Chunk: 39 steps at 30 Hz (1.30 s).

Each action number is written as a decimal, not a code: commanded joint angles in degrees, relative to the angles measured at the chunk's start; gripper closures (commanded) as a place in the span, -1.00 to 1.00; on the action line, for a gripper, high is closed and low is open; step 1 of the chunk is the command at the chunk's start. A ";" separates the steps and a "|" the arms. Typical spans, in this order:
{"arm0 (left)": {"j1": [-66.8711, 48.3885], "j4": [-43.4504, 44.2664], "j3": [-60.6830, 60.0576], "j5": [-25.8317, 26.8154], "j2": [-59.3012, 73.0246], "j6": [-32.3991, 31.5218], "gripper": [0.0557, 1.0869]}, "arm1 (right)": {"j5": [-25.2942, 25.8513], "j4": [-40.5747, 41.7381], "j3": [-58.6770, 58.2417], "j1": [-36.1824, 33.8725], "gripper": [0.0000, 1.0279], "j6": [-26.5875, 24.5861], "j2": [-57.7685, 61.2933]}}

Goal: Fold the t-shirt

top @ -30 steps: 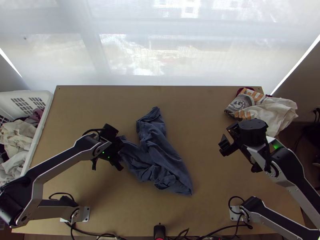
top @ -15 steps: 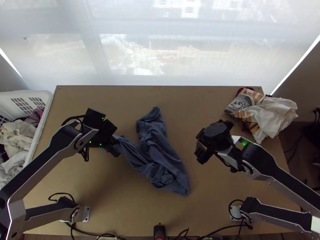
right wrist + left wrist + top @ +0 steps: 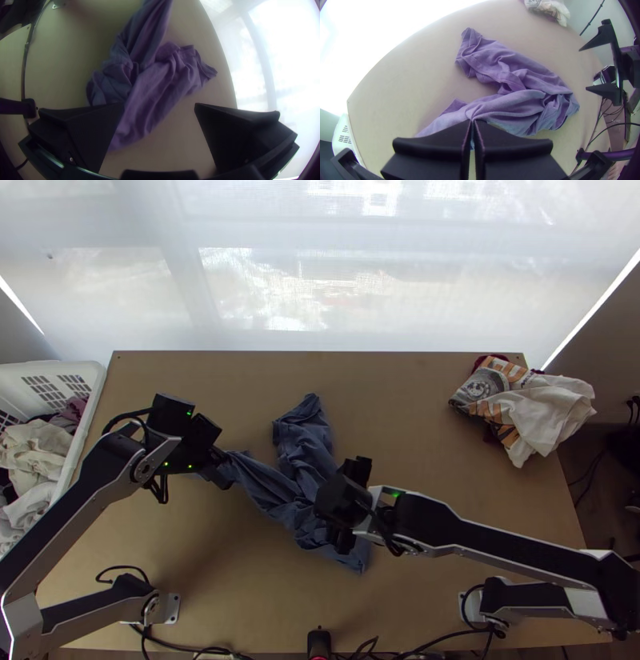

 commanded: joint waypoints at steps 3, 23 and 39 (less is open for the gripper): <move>0.57 0.12 -1.60 0.02 -1.44 -0.91 0.93 | -3.95 4.76 7.46 4.38 -0.91 0.55 12.00; 0.92 0.21 -1.16 0.11 -1.71 -0.91 0.93 | -10.27 7.22 9.83 4.38 -0.55 2.22 24.66; 1.63 -0.14 -0.19 0.11 -2.50 -0.82 0.93 | -13.97 4.67 7.81 -4.50 0.95 -3.67 16.57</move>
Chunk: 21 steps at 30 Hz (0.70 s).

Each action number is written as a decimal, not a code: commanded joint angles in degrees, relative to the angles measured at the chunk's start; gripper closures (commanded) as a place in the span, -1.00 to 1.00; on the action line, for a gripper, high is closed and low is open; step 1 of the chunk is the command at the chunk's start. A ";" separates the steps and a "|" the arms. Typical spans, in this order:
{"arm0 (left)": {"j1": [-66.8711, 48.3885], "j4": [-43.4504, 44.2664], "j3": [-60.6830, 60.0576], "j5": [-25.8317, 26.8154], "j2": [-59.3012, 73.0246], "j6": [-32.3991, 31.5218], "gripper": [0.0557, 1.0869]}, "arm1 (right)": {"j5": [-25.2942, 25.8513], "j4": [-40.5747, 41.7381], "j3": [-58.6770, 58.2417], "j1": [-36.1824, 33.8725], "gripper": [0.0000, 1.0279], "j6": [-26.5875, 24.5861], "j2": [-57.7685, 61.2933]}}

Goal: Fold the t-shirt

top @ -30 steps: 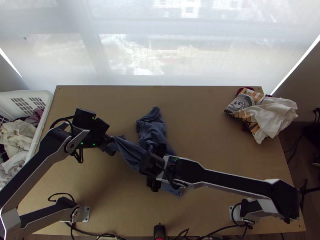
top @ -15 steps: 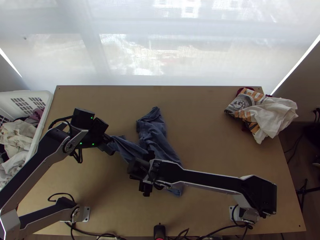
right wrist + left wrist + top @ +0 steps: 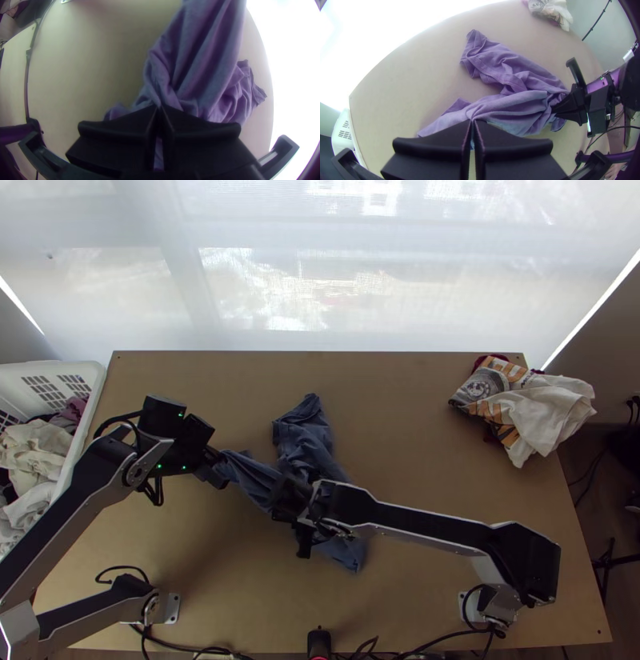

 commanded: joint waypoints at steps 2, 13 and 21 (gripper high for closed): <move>0.71 -0.58 1.28 0.07 -0.51 -0.03 0.93 | -0.46 -2.20 0.05 -5.82 0.95 -3.48 -6.82; 6.60 -2.17 6.02 -0.02 -2.53 0.41 0.93 | 1.56 -4.04 7.61 -15.31 0.95 -7.44 -17.46; 8.97 -2.34 13.05 -0.11 -4.64 0.41 0.93 | 5.96 -5.80 15.43 -16.90 0.95 -10.60 -20.36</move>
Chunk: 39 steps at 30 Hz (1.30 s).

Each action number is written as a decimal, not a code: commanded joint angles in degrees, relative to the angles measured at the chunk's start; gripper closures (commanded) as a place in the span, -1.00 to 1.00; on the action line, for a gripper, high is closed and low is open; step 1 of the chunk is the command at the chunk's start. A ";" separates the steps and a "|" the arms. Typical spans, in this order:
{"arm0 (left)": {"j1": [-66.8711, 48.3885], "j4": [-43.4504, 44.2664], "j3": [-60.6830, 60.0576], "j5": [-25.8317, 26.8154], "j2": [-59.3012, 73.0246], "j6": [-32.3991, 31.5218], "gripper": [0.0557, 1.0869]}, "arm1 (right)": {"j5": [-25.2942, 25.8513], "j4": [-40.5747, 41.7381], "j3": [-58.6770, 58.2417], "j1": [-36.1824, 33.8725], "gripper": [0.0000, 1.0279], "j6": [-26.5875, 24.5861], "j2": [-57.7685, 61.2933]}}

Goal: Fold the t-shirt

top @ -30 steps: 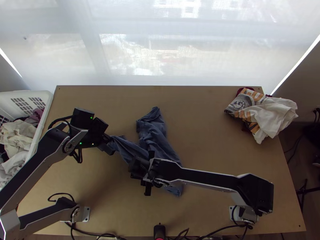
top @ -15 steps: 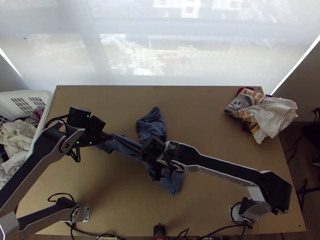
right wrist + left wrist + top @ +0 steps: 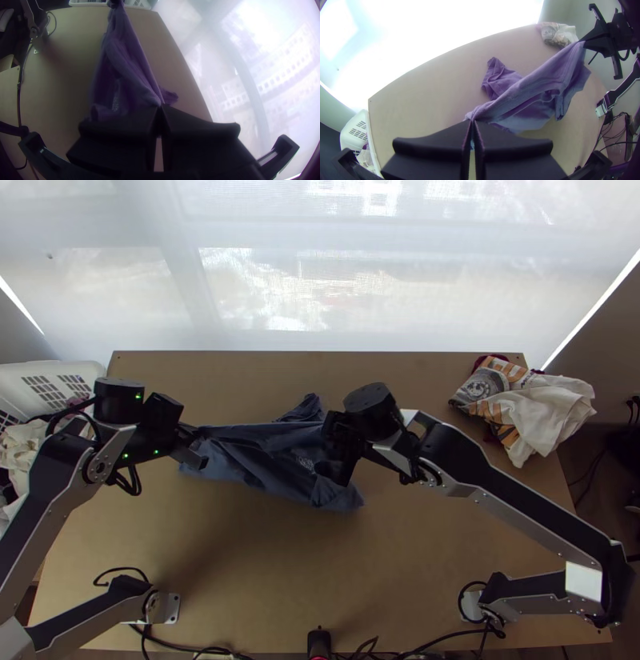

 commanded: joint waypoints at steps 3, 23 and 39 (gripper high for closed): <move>4.30 -0.11 8.79 -0.20 -2.42 0.12 0.93 | 4.04 -0.27 7.97 -1.90 0.95 -3.87 -3.75; 20.30 7.01 18.46 -3.98 -12.96 0.30 0.93 | 5.71 9.22 29.42 10.58 0.95 -10.99 12.86; 42.27 24.85 16.43 -4.06 -23.07 -4.27 0.93 | 10.54 19.68 41.46 16.64 0.95 -19.34 20.15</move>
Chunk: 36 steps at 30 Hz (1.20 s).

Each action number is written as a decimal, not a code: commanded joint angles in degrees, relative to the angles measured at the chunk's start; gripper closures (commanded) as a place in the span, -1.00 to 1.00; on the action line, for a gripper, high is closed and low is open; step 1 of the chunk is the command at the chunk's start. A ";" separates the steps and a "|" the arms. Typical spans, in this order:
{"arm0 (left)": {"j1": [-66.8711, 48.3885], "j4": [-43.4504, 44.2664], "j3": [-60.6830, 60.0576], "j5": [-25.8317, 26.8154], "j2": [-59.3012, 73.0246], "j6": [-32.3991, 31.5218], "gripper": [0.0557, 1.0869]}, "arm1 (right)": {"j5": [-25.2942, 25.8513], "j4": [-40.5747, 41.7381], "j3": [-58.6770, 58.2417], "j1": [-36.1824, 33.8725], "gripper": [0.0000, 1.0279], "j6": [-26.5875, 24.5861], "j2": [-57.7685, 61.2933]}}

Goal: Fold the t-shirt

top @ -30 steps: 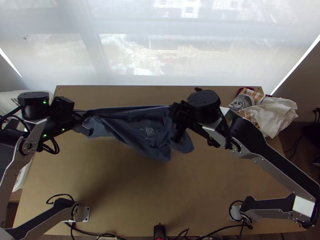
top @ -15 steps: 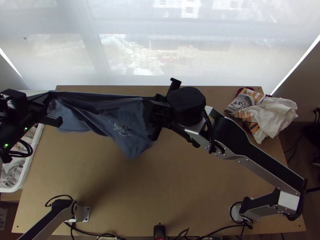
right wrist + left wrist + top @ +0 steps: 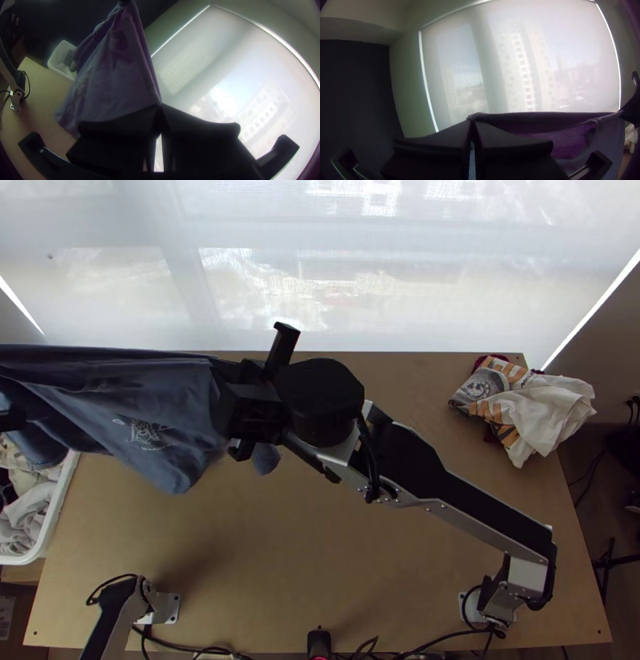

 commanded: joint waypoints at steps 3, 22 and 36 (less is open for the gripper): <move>6.30 3.84 -1.69 -0.13 -3.25 -5.02 0.93 | 2.61 2.96 2.07 2.24 0.95 -2.11 1.60; -12.51 17.29 -8.20 -1.18 20.83 -10.03 0.93 | 2.88 -1.96 -27.02 -9.36 0.95 2.98 -18.35; -40.46 30.03 6.30 -3.56 51.86 -6.96 0.93 | 2.70 -6.18 -46.09 -17.27 0.95 3.77 -30.75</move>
